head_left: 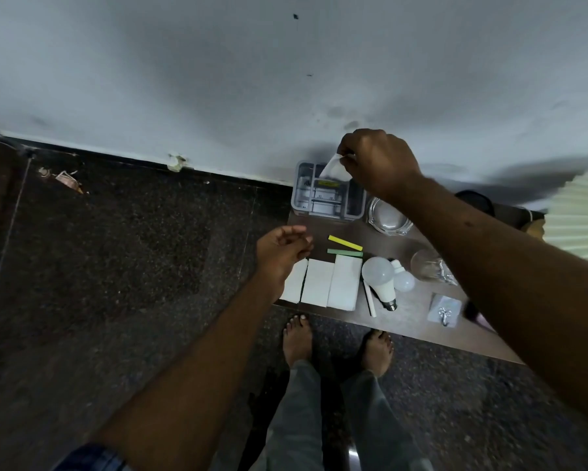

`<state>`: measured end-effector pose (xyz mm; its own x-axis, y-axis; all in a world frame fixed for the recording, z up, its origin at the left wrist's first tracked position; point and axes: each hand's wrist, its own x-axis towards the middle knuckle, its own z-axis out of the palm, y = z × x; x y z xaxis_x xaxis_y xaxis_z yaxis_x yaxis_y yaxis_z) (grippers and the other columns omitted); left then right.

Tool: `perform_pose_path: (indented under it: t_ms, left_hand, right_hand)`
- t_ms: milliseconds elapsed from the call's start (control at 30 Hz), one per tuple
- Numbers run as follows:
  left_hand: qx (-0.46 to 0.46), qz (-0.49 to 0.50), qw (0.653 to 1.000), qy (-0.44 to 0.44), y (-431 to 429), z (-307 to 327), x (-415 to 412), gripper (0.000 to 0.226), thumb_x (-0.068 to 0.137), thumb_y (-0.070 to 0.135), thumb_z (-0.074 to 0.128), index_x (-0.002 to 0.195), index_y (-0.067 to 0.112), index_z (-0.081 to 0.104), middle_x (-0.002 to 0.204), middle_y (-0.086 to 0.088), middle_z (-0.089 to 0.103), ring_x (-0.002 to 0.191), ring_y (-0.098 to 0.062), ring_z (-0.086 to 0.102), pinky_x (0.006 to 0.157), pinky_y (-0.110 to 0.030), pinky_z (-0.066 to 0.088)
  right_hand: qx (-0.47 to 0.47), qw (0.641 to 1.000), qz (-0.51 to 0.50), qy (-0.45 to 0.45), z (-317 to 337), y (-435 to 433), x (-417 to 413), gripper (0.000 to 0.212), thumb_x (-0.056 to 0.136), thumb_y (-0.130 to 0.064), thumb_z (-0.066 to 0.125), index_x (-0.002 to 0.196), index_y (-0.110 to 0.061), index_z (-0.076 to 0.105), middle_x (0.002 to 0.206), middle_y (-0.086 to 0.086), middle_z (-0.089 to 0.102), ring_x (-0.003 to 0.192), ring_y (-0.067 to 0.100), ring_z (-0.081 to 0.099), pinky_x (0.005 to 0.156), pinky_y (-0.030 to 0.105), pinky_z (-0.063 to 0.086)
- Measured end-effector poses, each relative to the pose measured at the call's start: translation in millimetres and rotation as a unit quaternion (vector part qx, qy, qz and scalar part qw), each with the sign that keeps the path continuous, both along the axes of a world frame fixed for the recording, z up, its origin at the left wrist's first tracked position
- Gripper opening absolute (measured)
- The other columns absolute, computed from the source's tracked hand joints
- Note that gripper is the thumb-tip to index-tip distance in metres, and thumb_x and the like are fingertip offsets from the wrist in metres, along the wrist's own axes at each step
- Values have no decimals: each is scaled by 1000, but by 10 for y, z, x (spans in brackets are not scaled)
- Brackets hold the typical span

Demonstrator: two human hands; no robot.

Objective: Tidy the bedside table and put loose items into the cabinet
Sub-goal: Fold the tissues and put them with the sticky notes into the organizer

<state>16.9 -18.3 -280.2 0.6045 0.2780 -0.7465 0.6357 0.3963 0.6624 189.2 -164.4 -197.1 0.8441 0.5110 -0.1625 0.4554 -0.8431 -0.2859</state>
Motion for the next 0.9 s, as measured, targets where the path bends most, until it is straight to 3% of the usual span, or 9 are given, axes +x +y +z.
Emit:
perform_pose_path:
  t_ms: [100, 200, 233, 300, 400, 533, 667, 767, 900]
  left_hand:
    - [55, -18, 998, 19, 18, -52, -27, 27, 86, -10, 69, 113, -5, 67, 104, -22, 71, 90, -27, 68, 85, -36, 61]
    - [150, -43, 988, 12, 43, -134, -67, 25, 83, -14, 68, 108, -11, 67, 96, -16, 69, 79, -15, 65, 64, -13, 56]
    - [172, -49, 984, 10, 58, -163, -85, 25, 82, -15, 69, 107, -13, 66, 95, -15, 68, 78, -12, 63, 63, -11, 54]
    - [220, -82, 972, 16, 103, -235, -138, 27, 81, -9, 74, 106, -6, 66, 103, -15, 70, 85, -15, 65, 73, -17, 56]
    - [269, -132, 953, 52, 179, -362, -230, 39, 77, 4, 82, 112, 5, 64, 115, -14, 68, 101, -25, 67, 88, -37, 57]
    - [253, -159, 950, 91, 235, -472, -346, 52, 74, 12, 87, 118, 8, 59, 115, -9, 67, 98, -23, 66, 76, -31, 53]
    - [249, -201, 939, 131, 243, -537, -414, 57, 73, 22, 89, 120, 6, 61, 117, -10, 70, 105, -27, 68, 93, -43, 56]
    - [261, -211, 932, 136, 251, -551, -440, 50, 76, 26, 87, 117, 8, 65, 115, -8, 72, 101, -25, 68, 88, -37, 56]
    - [261, -192, 934, 149, 270, -544, -424, 41, 76, 27, 86, 109, 10, 69, 110, -8, 75, 100, -26, 71, 91, -45, 58]
  right_hand:
    - [-28, 999, 24, 11, -77, 71, -3, 20, 97, -17, 56, 111, -15, 70, 110, 10, 70, 99, 35, 65, 77, 39, 53]
    - [-53, 998, 37, 22, -139, 121, 7, 20, 96, -16, 57, 112, -14, 69, 111, 11, 69, 100, 35, 65, 78, 40, 54]
    - [-61, 997, 40, 22, -155, 132, 14, 20, 96, -16, 58, 111, -13, 69, 111, 12, 69, 100, 36, 65, 78, 41, 54]
    - [-74, 996, 46, 24, -181, 154, 30, 20, 96, -17, 58, 112, -13, 69, 112, 13, 69, 101, 36, 65, 79, 41, 54]
    - [-78, 995, 49, 26, -214, 179, 61, 22, 96, -18, 58, 115, -13, 68, 113, 14, 69, 103, 36, 65, 80, 40, 52]
    - [-72, 996, 46, 38, -249, 180, 75, 28, 96, -19, 61, 123, -13, 65, 119, 13, 67, 108, 34, 63, 82, 40, 51]
    - [-16, 999, -4, 31, -263, 114, 0, 40, 95, -22, 65, 134, -15, 59, 130, 11, 61, 119, 31, 56, 87, 42, 53]
    - [91, 990, -105, -31, -258, 3, -230, 31, 95, -22, 62, 125, -16, 63, 124, 8, 62, 115, 28, 58, 82, 41, 55]
    - [177, 968, -167, -57, -299, -99, -679, 15, 96, -21, 58, 104, -14, 68, 103, 6, 65, 94, 26, 61, 73, 40, 52]
